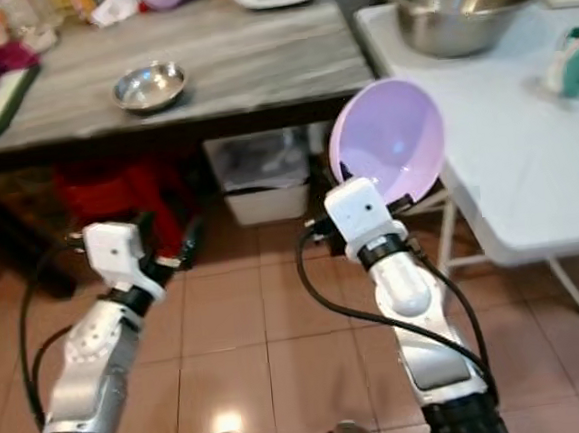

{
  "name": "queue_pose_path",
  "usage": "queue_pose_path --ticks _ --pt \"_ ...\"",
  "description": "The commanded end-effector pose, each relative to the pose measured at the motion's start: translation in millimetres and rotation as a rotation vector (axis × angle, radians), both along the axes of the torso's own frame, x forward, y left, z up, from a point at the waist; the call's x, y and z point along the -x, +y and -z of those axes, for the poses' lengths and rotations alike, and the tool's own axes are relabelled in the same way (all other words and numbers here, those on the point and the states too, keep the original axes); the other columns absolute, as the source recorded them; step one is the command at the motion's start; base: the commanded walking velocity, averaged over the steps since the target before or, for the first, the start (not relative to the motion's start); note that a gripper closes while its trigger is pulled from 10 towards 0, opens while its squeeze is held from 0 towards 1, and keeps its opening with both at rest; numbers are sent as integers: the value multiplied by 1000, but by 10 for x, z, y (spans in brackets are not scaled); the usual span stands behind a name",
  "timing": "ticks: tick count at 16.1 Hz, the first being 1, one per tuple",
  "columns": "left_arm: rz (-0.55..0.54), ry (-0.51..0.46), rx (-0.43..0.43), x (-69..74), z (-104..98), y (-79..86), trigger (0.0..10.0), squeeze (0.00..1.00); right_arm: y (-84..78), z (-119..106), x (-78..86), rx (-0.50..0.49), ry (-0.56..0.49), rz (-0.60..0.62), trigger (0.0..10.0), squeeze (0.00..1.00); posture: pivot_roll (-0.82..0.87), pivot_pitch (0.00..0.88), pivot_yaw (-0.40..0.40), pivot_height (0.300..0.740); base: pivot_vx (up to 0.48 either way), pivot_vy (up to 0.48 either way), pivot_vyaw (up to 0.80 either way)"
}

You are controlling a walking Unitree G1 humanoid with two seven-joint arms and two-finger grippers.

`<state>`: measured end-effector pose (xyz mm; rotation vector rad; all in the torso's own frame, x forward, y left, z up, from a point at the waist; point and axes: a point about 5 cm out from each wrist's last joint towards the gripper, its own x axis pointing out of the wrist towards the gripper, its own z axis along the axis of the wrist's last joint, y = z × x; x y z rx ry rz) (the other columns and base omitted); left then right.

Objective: Setting the table

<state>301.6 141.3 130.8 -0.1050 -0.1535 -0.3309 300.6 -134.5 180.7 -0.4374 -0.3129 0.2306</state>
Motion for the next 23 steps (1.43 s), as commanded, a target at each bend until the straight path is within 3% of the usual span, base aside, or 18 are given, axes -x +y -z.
queue_pose_path --ticks 1,10,18,23 --pt "-31 8 -19 16 33 99 10000 0 55 -43 19 -8 -19 -23 10000 0 -144 159 36 740 0 439 0" --pt "-43 12 -16 1 49 92 10000 0 77 -33 29 -13 -20 -28 10000 0 -148 158 35 740 0 425 0" --pt "-62 7 -34 2 55 136 10000 0 92 -12 41 -12 -19 -32 10000 0 -148 163 40 740 0 0 63" --pt "-55 14 -26 39 79 113 10000 0 119 7 49 -15 -14 -41 10000 0 -143 166 43 740 320 0 489"
